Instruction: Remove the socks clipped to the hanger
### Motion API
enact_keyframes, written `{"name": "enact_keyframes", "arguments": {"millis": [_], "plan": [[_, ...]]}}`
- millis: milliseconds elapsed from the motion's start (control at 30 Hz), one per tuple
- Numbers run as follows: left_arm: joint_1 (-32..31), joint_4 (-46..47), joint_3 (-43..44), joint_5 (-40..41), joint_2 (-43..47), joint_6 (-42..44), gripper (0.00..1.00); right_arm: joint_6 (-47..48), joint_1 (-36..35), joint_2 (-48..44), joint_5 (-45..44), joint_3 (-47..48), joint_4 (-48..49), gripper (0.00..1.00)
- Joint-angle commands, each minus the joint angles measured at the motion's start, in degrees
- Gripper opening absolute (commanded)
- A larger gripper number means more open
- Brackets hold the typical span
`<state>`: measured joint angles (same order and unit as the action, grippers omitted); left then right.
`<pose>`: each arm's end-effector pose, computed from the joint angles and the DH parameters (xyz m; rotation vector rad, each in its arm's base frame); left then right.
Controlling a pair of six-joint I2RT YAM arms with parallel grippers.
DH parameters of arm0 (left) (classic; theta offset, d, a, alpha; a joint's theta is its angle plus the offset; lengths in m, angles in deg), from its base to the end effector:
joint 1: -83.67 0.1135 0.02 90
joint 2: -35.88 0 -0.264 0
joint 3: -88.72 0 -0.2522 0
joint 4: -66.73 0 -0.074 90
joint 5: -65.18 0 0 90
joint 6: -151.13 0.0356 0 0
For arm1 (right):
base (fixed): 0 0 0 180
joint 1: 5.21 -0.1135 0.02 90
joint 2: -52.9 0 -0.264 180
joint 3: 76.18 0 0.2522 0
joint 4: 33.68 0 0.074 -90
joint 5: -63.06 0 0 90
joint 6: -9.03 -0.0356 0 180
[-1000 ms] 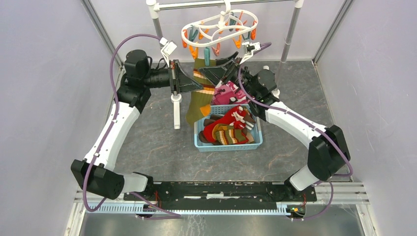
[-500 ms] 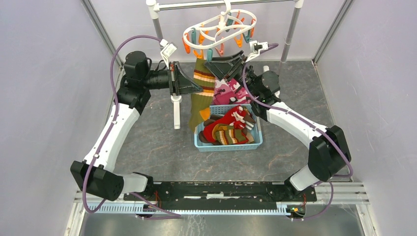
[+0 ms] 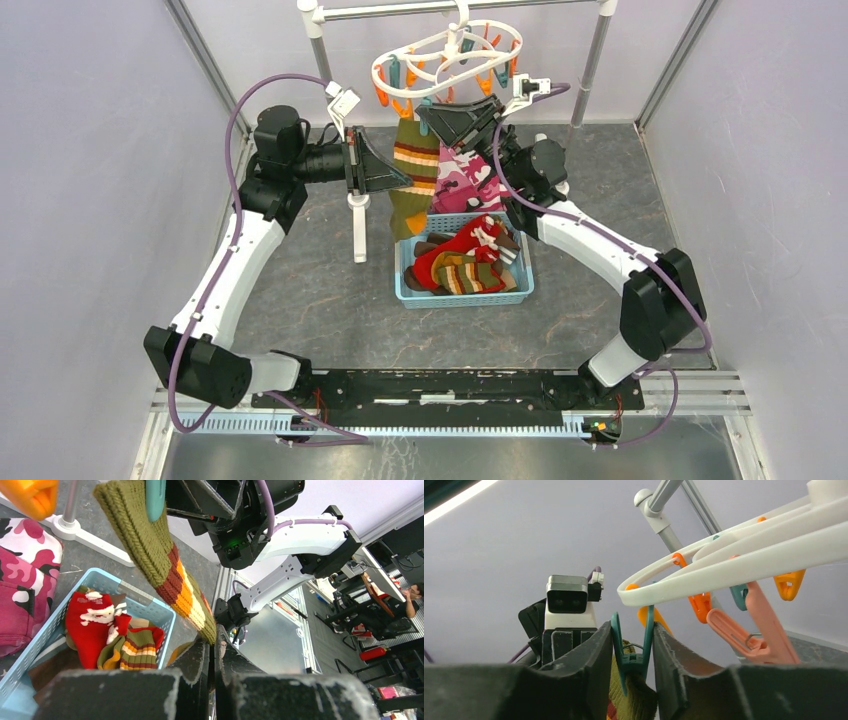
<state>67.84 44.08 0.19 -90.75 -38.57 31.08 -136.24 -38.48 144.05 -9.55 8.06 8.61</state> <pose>0.2590 -0.1072 0.4330 0.7357 1.7055 -1.5220 0.2983 0.2084 0.4096 -0.1059 1.1003 1.5489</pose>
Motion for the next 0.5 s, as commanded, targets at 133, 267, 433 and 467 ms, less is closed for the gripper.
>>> {"name": "enact_keyframes", "arguments": {"millis": [133, 267, 433, 467], "plan": [[0.1, -1.4, 0.3, 1.8, -0.1, 2.8, 0.02, -0.5, -0.2, 0.2, -0.6, 3.8, 1.6, 0.14], [-0.1, -2.4, -1.1, 2.8, 0.4, 4.2, 0.02, 0.0, -0.2, -0.1, 0.2, 3.8, 0.5, 0.00], [-2.6, -2.4, -5.1, 4.2, 0.8, 5.5, 0.02, 1.3, -0.2, -0.9, 2.4, 2.2, -2.2, 0.19], [-3.3, -2.4, -5.7, 4.6, 0.6, 5.8, 0.02, 2.0, -0.2, -1.6, 2.6, 1.0, -2.8, 0.31]]}}
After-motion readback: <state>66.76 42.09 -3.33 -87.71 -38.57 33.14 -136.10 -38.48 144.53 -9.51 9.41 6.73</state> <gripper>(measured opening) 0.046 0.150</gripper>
